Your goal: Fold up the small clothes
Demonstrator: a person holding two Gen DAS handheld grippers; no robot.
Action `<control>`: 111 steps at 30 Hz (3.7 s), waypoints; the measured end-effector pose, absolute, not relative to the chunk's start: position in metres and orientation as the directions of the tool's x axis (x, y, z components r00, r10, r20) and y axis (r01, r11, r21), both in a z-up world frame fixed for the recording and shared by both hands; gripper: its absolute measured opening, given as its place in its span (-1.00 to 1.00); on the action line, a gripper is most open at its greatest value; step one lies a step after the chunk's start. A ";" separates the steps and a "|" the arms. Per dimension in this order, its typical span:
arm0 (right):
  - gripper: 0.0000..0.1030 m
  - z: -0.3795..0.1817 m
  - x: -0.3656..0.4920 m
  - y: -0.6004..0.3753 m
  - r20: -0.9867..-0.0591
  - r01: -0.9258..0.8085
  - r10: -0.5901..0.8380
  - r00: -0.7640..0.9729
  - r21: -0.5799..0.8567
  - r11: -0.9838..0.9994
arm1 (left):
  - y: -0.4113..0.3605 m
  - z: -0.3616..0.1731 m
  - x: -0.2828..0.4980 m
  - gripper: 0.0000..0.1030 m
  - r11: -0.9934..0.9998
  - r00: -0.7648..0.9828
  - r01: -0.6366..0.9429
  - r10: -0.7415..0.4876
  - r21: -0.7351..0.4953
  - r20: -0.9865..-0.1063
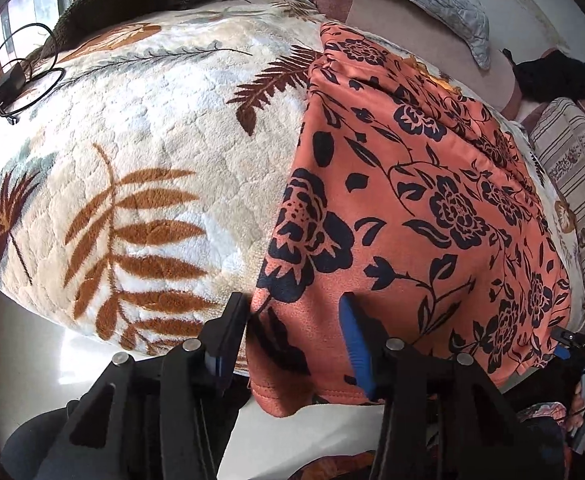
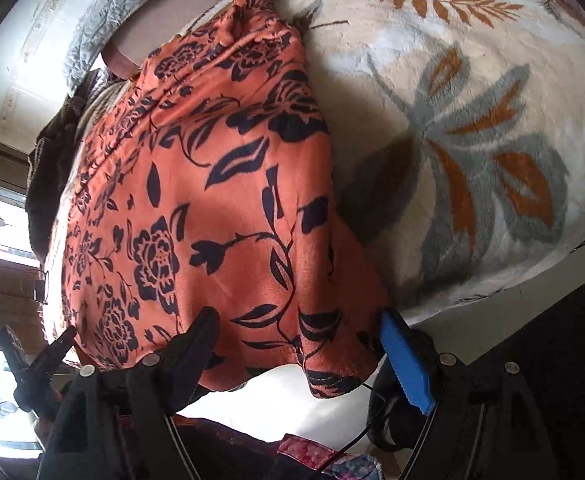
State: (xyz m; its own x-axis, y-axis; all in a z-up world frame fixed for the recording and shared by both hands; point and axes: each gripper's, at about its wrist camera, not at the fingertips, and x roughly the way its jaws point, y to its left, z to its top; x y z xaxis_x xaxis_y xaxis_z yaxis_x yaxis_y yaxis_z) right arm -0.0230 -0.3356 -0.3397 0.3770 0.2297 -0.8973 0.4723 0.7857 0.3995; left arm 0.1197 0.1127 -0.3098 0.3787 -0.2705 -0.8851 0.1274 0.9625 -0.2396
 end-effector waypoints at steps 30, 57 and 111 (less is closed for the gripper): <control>-0.85 -0.330 -0.021 -0.334 -0.804 0.334 0.416 0.425 0.567 0.753 | 0.091 -0.285 0.131 -0.85 0.932 0.313 0.242 -0.338 -0.269 -0.888; -0.86 -0.271 0.235 -0.503 -0.470 0.342 0.297 0.831 0.853 0.394 | 0.064 -0.250 0.449 -0.85 0.791 0.331 0.051 -0.589 -0.609 -0.737; -0.25 -0.304 0.337 -0.405 -0.501 0.201 0.263 0.824 0.693 0.692 | 0.048 -0.262 0.450 0.41 0.684 0.622 0.065 -0.597 -0.727 -0.506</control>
